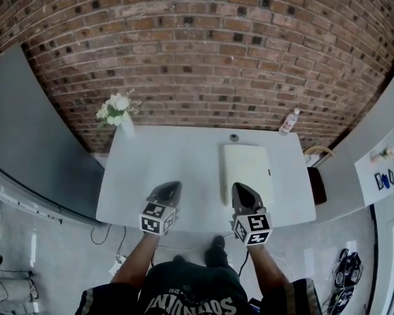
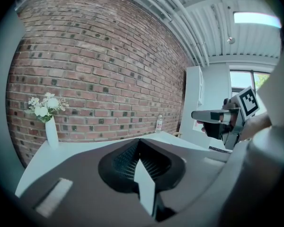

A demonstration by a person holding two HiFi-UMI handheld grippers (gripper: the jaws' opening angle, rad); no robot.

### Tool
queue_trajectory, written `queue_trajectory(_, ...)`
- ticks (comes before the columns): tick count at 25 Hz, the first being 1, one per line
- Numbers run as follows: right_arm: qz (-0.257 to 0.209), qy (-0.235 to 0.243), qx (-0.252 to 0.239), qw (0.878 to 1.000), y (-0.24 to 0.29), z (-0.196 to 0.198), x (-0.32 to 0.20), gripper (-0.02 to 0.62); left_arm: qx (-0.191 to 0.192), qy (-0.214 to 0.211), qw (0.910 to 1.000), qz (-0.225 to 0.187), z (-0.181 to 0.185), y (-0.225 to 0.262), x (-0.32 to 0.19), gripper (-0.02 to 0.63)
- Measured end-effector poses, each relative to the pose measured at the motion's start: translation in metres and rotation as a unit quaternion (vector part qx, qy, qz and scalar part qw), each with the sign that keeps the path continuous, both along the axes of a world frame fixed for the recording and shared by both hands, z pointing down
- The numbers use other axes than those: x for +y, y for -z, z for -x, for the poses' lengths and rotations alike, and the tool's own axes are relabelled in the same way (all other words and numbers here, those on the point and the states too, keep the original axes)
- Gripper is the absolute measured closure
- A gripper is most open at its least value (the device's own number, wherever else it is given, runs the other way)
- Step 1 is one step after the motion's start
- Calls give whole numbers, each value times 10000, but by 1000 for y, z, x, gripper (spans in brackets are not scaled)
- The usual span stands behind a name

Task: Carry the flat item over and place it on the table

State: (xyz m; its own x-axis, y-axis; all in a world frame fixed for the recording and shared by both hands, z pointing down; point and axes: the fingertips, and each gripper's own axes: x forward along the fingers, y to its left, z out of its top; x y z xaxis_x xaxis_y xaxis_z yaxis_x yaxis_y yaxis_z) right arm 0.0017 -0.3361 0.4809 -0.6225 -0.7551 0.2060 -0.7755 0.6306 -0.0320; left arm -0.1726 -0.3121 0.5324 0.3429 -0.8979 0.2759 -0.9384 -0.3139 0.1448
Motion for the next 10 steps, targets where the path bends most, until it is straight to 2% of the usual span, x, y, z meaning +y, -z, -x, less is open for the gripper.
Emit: queue_trajectory(10,-25,79,35,10000,-1,17,-2,595,1,-14,10000,-30,11,0,-5,597)
